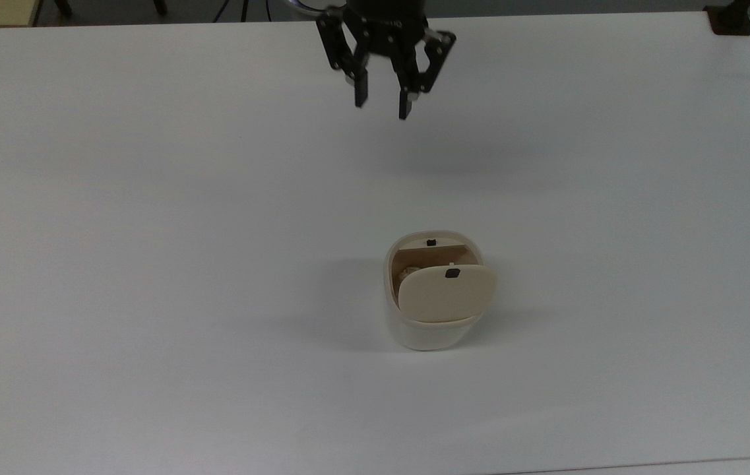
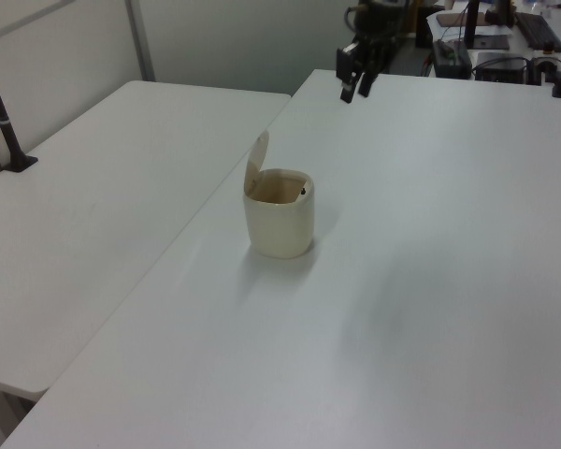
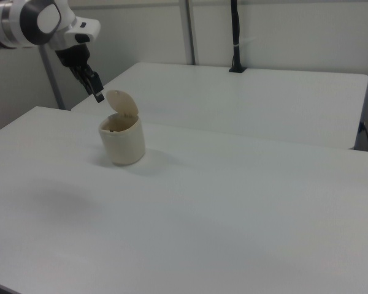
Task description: Open the trash bin
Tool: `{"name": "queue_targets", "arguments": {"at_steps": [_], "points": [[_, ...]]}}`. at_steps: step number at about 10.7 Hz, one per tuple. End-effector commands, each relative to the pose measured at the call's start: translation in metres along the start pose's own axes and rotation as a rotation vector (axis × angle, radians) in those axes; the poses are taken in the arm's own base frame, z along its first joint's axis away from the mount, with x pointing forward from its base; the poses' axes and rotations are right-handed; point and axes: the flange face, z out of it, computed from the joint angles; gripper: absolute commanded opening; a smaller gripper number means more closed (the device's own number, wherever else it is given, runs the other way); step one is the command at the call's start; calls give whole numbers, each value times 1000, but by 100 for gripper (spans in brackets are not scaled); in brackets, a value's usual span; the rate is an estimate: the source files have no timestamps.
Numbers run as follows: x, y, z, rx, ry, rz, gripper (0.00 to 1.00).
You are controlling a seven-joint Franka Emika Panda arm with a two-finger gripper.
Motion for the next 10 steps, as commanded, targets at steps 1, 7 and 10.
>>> {"name": "queue_targets", "arguments": {"at_steps": [1,7,10], "points": [[-16,51,-45,19,-111,-60,100],[-15,120,-65,-12,-173,-98,100],[-5,134,-61,-15,-169,-266,100]]}}
